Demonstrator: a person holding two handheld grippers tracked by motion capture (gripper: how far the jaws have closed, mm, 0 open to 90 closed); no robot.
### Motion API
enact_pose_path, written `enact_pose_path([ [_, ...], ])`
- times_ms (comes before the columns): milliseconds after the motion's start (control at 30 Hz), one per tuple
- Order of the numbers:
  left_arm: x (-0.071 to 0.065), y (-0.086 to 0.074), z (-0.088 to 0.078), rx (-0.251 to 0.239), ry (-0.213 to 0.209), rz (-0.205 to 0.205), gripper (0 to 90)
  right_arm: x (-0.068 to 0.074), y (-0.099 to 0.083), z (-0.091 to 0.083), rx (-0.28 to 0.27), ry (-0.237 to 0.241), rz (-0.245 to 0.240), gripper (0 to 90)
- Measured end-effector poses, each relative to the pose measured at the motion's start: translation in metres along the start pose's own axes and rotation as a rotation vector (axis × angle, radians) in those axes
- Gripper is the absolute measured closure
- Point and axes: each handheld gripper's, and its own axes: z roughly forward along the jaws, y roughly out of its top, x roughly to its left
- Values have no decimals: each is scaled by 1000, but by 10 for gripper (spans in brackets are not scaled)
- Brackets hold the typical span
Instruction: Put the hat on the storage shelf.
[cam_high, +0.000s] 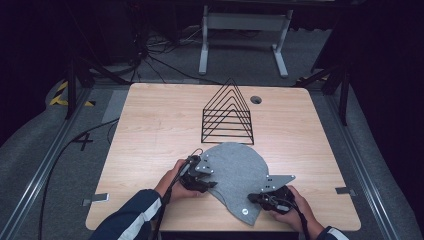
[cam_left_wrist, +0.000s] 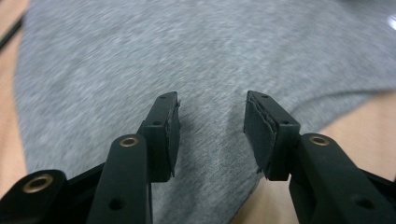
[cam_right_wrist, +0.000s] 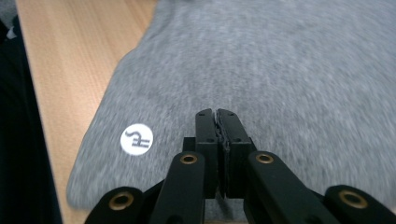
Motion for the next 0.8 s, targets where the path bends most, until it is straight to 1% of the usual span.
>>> enact_pose_path([
  [67, -5, -3, -2, 2, -11, 15, 555, -4, 1, 0, 4, -18, 2, 886],
  [133, -11, -6, -4, -9, -13, -2, 555, -5, 1, 0, 4, -22, 7, 886],
  [200, -15, -8, -6, 2, -12, 0, 555, -9, 1, 0, 3, -28, 9, 885],
  [233, -18, -8, -6, -4, -10, -14, 555, -10, 1, 0, 1, -34, 9, 885],
  [267, -20, -9, -6, -5, -9, -11, 555, -13, 2, 0, 4, -45, 19, 884],
  [300, -23, -9, -7, 0, -11, -12, 555, -13, 2, 0, 4, -45, 19, 884],
  [333, -27, -10, -7, -9, -13, -15, 555, -14, 2, 0, 2, -52, 19, 884],
  [400, -34, -10, -7, -3, -21, -11, 555, -18, 1, -1, 3, -67, 29, 884],
  [500, -40, -8, -7, 2, -24, -1, 556, -23, 1, -2, 1, -90, 40, 882],
  [533, -42, -8, -7, 13, -32, -2, 556, -24, 0, -2, 1, -91, 41, 882],
  [567, -44, -7, -6, 3, -42, 4, 556, -25, 0, -2, 1, -97, 45, 882],
  [600, -46, -6, -6, 13, -48, 8, 556, -26, 0, -3, 0, -100, 49, 881],
  [633, -47, -6, -6, 12, -53, 12, 556, -27, 0, -3, 3, -105, 50, 880],
  [700, -48, -6, -5, 4, -54, 9, 556, -28, 0, -4, 4, -113, 53, 871],
  [733, -50, -5, -6, 16, -56, 19, 556, -28, -1, -4, 3, -117, 54, 862],
  [767, -50, -5, -6, 14, -57, 33, 553, -29, -1, -4, 5, -116, 56, 850],
  [800, -49, -4, -8, 31, -47, 50, 539, -29, 0, -5, 6, -118, 56, 834],
])
